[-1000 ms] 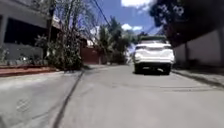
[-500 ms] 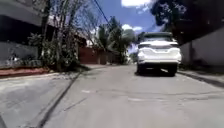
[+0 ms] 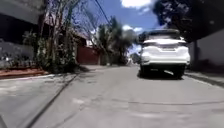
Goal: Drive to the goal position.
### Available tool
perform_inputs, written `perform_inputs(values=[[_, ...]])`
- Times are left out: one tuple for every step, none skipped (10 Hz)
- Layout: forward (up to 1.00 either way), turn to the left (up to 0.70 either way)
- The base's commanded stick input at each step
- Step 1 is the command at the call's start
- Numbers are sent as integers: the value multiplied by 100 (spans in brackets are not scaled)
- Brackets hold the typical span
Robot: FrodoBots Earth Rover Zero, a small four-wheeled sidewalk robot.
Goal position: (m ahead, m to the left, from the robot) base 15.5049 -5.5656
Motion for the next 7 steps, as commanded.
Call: perform_inputs(values=[[100, -39], [100, -40], [100, -40], [100, -40], [100, -31], [100, -7], [100, 0]])
